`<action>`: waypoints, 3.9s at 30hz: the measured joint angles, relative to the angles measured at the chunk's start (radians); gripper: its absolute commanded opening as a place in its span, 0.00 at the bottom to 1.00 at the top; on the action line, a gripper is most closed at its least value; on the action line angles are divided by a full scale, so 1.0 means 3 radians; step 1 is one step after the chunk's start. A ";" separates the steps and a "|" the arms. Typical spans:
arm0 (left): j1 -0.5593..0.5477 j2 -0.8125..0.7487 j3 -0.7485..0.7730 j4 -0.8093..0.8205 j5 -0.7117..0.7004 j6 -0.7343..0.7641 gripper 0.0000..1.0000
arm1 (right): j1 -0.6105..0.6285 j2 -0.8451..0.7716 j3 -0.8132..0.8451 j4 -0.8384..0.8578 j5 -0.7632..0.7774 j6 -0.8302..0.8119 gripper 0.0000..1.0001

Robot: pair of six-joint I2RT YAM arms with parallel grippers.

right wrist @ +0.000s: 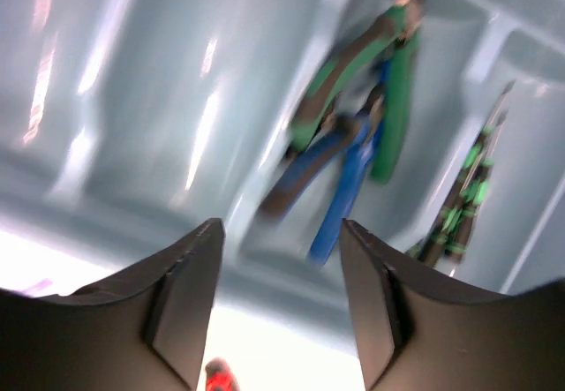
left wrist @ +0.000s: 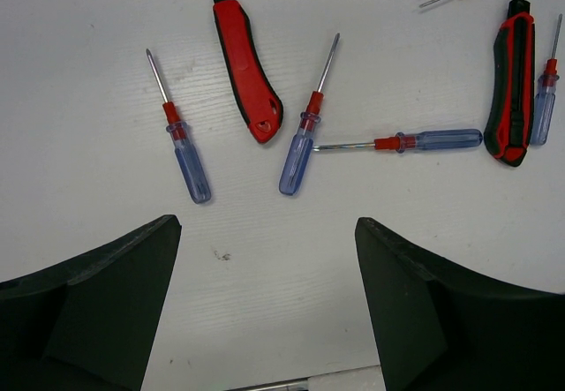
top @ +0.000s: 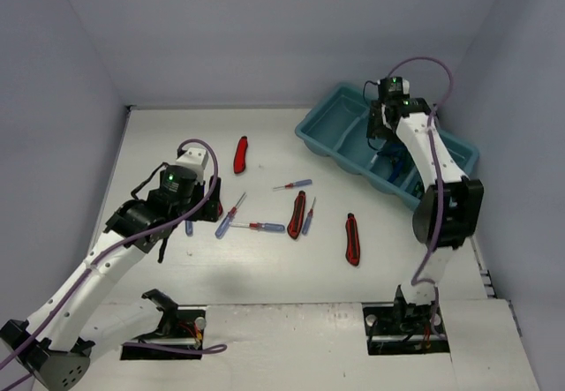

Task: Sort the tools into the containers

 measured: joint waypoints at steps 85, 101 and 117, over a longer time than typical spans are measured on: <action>0.0022 0.0007 0.0248 -0.0069 0.0102 -0.0329 0.77 | -0.0093 0.0880 0.0218 0.0760 -0.0729 0.0903 0.56; 0.0024 0.0127 0.0248 -0.0072 0.0095 -0.0339 0.77 | 0.1712 -0.0772 -0.1334 0.0905 -0.0106 0.1155 0.62; 0.0024 0.0067 0.0246 -0.0077 0.0160 -0.0348 0.77 | 0.2476 -0.0215 -0.1923 0.0873 0.0371 0.2334 0.62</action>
